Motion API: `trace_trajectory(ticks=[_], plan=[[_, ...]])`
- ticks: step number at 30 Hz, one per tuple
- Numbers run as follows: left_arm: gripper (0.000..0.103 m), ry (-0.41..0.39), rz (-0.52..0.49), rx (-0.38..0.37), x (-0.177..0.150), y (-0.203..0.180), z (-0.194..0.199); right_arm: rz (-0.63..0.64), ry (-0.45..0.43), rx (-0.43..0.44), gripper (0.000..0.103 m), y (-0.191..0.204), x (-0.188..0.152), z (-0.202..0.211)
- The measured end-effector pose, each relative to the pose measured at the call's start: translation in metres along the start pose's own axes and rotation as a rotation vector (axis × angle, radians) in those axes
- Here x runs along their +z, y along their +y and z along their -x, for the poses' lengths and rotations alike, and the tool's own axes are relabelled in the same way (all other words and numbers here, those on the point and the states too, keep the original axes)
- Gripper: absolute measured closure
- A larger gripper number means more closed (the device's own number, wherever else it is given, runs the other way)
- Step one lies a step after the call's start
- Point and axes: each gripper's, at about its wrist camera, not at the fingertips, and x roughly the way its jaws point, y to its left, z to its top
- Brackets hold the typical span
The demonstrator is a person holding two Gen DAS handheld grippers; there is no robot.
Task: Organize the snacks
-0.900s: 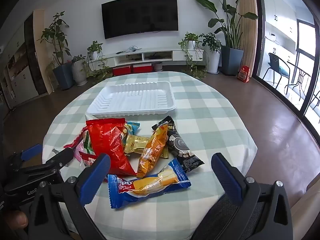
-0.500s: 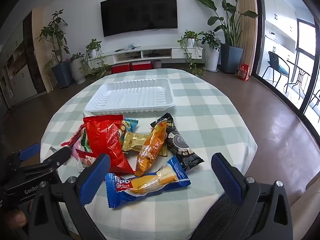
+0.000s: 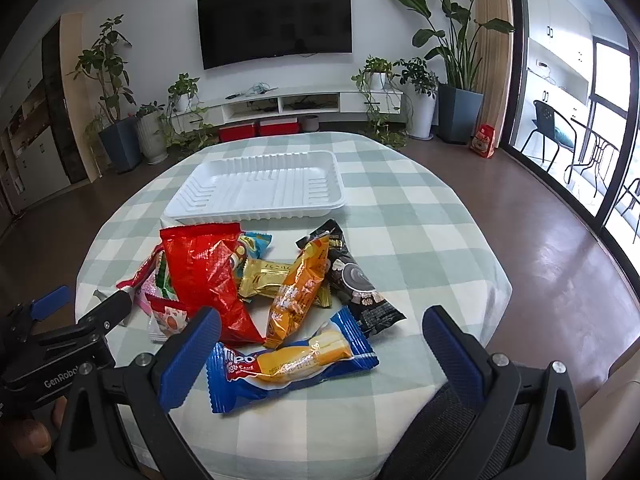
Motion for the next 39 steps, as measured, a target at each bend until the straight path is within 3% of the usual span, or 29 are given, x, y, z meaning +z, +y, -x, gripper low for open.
trace_trajectory(ticks=[39], plan=[[0.000,0.005,0.000,-0.003,-0.0039,-0.0020,-0.0012,0.003,0.018,-0.005,0.000,-0.0005,-0.0026,-0.0037]])
